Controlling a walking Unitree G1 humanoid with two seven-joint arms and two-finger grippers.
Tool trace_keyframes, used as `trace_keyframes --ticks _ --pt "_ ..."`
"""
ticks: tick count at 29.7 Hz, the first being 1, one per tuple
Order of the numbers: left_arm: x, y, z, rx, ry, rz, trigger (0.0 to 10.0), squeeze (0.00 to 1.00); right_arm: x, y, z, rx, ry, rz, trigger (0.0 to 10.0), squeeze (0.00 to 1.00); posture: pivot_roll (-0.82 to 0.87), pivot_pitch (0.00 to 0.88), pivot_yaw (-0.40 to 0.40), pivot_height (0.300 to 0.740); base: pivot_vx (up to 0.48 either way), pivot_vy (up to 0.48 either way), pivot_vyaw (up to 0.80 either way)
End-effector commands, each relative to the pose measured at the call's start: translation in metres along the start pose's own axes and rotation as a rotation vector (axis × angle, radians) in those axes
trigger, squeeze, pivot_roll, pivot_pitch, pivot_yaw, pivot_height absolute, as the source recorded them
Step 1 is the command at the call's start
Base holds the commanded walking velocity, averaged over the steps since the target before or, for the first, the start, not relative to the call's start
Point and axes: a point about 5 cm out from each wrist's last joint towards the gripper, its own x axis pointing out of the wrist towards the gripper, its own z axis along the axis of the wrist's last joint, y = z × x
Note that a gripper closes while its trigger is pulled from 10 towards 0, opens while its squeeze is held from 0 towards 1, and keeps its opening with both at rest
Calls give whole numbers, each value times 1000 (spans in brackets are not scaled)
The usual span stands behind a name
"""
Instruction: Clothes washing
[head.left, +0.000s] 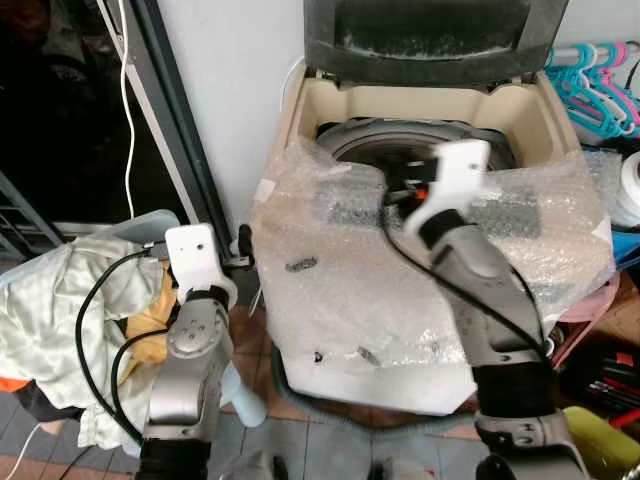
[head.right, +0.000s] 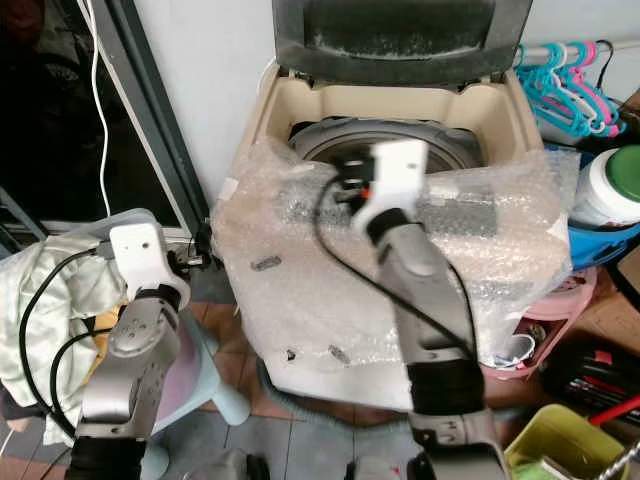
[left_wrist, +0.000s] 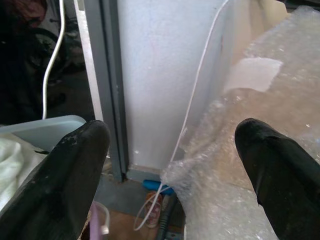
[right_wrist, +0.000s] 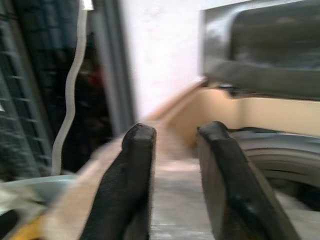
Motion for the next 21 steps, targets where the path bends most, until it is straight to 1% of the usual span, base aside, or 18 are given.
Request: trace_keyframes --ticks 1,2,3,6,8,9,10,11,12,13,14,15,16,17,18,19,21 --pt "0 -2 -2 -27 17 15 10000 0 -3 6 3 36 -4 31 10000 1000 -29 5 49 740 0 480 0" --pt "0 -1 -1 -29 13 21 10000 0 -6 12 7 67 -31 39 10000 584 -33 5 49 740 0 480 0" --pt "1 1 0 -33 11 27 10000 0 -8 14 8 74 -38 32 10000 0 -33 5 49 740 0 480 0" --pt "1 1 1 -33 3 32 10000 0 -12 16 9 61 -43 6 10000 0 -33 0 48 740 0 480 0" --pt "1 0 2 -31 -1 29 10000 0 -15 12 6 47 -31 -48 10000 0 -36 0 49 740 0 480 0" --pt "1 0 2 -31 -1 29 10000 0 -15 12 6 47 -31 -48 10000 0 -36 0 49 740 0 480 0" --pt "1 -2 2 -29 -8 20 10000 0 -20 -1 0 63 15 -163 10000 0 -43 2 54 740 0 480 0" --pt "1 -3 2 -37 -10 12 10000 0 -25 -14 -7 46 73 -277 10000 0 -44 2 56 740 0 480 0" --pt "1 -3 2 -37 -10 12 10000 0 -25 -14 -7 46 73 -277 10000 0 -44 2 56 740 0 480 0" --pt "1 -2 3 -27 -22 10 10000 0 -27 -17 -9 13 87 -292 10000 0 -46 0 59 740 0 480 0" --pt "1 -3 3 -24 -30 3 10000 0 -27 -15 -9 61 69 -254 10000 0 -45 0 61 740 0 480 0" --pt "1 -3 3 -24 -30 3 10000 0 -27 -15 -9 61 69 -254 10000 0 -45 0 61 740 0 480 0" --pt "1 -3 6 -15 -52 -4 10000 0 -29 -16 -11 54 79 -259 10000 0 -44 0 64 740 0 409 0" --pt "1 -2 5 -11 -43 20 10000 0 -31 -19 -13 23 122 -294 10000 0 -45 1 67 740 0 0 0" --pt "1 -2 5 -11 -43 20 10000 0 -31 -19 -13 23 122 -294 10000 0 -45 1 67 740 0 0 0" --pt "1 -2 4 -29 -18 26 10000 0 -32 -19 -16 28 157 -288 10000 0 -45 1 68 740 0 0 0" --pt "0 -3 2 -58 -2 4 10000 0 -33 -18 -16 126 137 -259 10000 0 -42 4 70 740 0 0 0"
